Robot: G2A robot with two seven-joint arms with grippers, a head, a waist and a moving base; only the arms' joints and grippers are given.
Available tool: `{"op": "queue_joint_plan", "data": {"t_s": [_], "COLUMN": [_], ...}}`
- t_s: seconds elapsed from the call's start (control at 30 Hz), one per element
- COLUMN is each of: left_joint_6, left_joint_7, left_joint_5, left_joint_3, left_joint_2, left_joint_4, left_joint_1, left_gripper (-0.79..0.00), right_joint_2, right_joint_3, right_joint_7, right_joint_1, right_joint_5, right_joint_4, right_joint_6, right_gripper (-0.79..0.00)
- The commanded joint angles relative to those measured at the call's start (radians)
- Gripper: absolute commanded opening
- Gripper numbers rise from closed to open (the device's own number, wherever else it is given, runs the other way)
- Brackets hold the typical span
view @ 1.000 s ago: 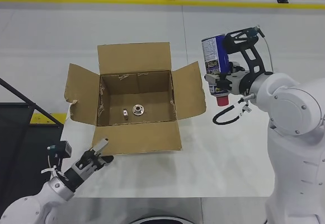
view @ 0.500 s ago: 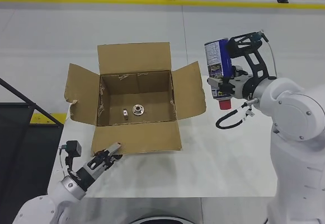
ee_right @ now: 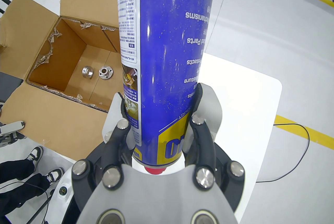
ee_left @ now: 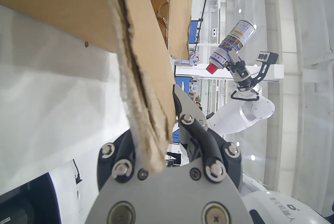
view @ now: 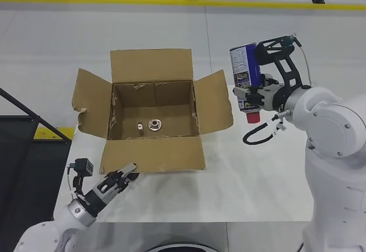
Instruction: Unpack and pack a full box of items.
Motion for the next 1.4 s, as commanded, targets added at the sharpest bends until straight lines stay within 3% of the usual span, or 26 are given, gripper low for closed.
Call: {"op": "queue_joint_plan", "data": {"t_s": [0.0,0.93,0.97,1.0,1.03,1.07,1.37], "left_joint_6": [-0.003,-0.013,-0.015,-0.015,-0.014,-0.011,0.006], "left_joint_7": [-0.008,-0.186,-0.189,-0.192,-0.197,-0.202,-0.250], "left_joint_5": [-0.009,-0.120,-0.122,-0.126,-0.132,-0.135,-0.141], "left_joint_3": [-0.005,-0.094,-0.100,-0.104,-0.106,-0.109,-0.134], "left_joint_2": [0.000,0.015,0.015,0.016,0.016,0.017,0.023], "left_joint_4": [0.002,0.048,0.049,0.048,0.048,0.047,0.051], "left_joint_1": [0.001,0.032,0.032,0.033,0.033,0.034,0.029], "left_gripper": [-0.785,-0.785,-0.748,-0.520,-0.151,0.000,0.000], "right_joint_2": [0.002,0.032,0.035,0.038,0.041,0.045,0.084], "right_joint_3": [-0.001,-0.028,-0.032,-0.036,-0.041,-0.044,-0.063], "right_joint_7": [0.001,0.026,0.026,0.026,0.026,0.026,0.026], "right_joint_1": [0.002,0.035,0.036,0.036,0.036,0.035,0.008], "right_joint_5": [0.001,-0.026,-0.036,-0.046,-0.053,-0.059,-0.089], "right_joint_4": [0.001,0.060,0.068,0.077,0.085,0.097,0.239], "right_joint_6": [0.001,-0.005,-0.006,-0.008,-0.011,-0.014,-0.036], "right_gripper": [-0.785,-0.785,-0.785,-0.785,-0.785,-0.785,-0.785]}}
